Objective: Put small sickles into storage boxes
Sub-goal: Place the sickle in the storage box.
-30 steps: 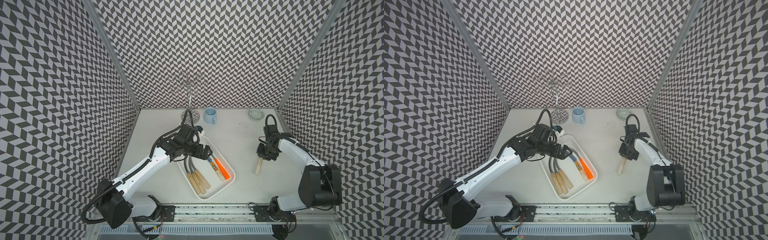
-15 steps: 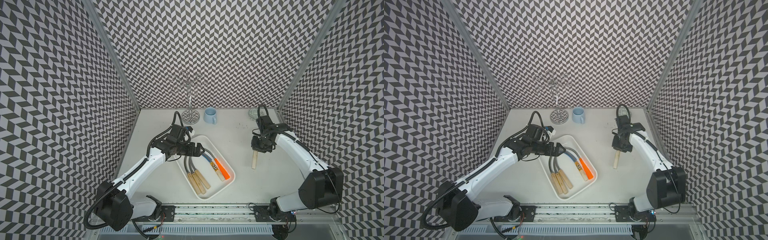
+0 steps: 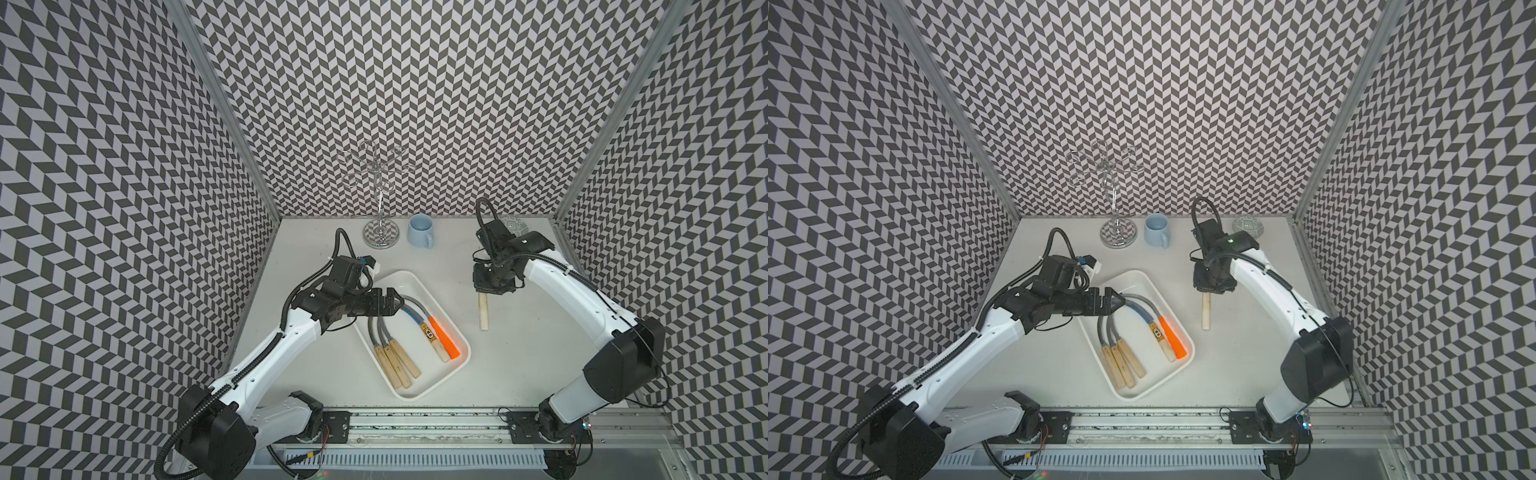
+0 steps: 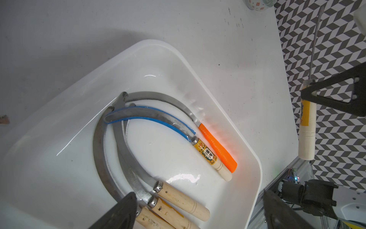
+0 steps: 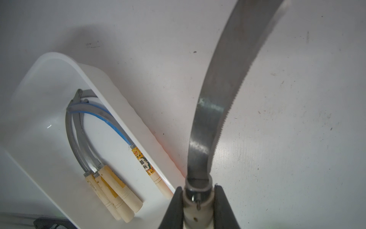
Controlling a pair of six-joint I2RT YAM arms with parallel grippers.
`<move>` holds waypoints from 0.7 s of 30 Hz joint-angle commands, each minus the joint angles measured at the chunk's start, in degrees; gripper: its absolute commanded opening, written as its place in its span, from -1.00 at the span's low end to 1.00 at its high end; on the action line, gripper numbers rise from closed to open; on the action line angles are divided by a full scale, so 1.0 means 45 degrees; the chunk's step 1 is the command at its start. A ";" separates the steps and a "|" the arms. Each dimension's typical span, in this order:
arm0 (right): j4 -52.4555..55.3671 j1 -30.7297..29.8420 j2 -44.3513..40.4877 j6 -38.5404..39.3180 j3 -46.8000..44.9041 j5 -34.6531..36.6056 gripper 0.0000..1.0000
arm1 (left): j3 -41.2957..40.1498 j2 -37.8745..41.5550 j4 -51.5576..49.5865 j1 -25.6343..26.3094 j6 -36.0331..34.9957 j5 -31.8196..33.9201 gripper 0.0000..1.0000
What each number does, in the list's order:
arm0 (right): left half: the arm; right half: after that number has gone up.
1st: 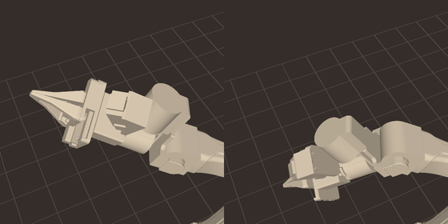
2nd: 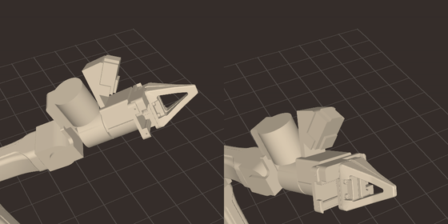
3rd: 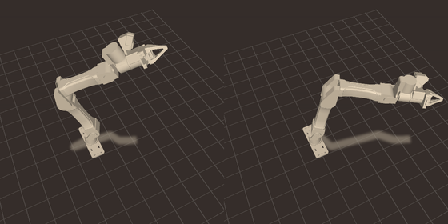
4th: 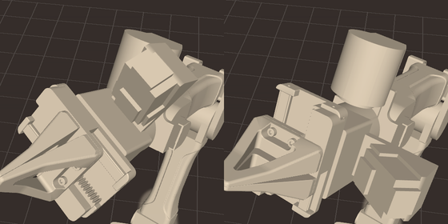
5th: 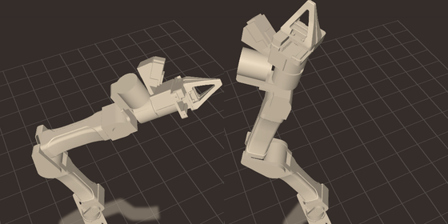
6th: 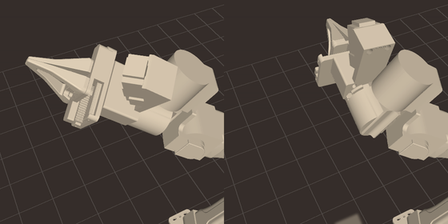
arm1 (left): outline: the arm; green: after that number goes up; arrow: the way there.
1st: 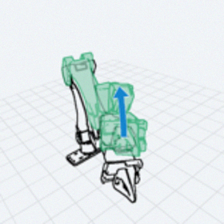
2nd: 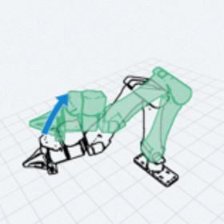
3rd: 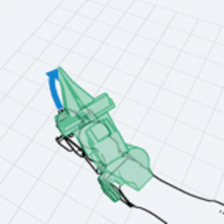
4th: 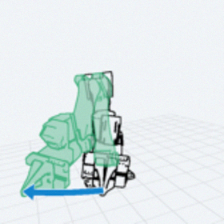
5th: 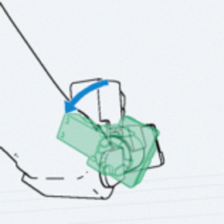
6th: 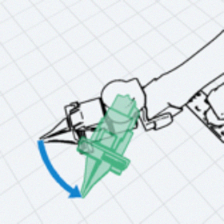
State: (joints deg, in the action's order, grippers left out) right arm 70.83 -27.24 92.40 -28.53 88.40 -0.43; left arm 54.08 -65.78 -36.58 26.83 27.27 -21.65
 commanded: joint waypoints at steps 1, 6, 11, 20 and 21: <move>0.0333 -0.0643 0.0423 0.0168 0.0722 0.0114 -0.74 | -0.0536 0.0735 0.0418 -0.0123 0.0917 0.0211 0.99; 0.0615 -0.1741 0.1262 0.0527 0.2140 0.0153 -0.74 | -0.1430 0.1547 0.0277 -0.0142 0.2021 0.0323 0.99; 0.0811 -0.2908 0.2045 0.0923 0.3111 0.0302 -0.74 | -0.2043 0.2331 -0.0115 -0.0215 0.2770 0.0787 0.99; 0.0340 -0.4667 0.2967 0.1358 0.3429 0.0476 -0.74 | -0.2719 0.3784 -0.0816 -0.0459 0.4172 0.0852 0.99; 0.0325 -0.4824 0.3066 0.1417 0.3506 0.0538 -0.74 | -0.2686 0.3920 -0.0948 -0.0464 0.4254 0.0912 0.99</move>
State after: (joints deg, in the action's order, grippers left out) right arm 73.25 -47.51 105.27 -23.51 102.08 0.62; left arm 42.13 -50.02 -38.92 25.08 43.57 -18.90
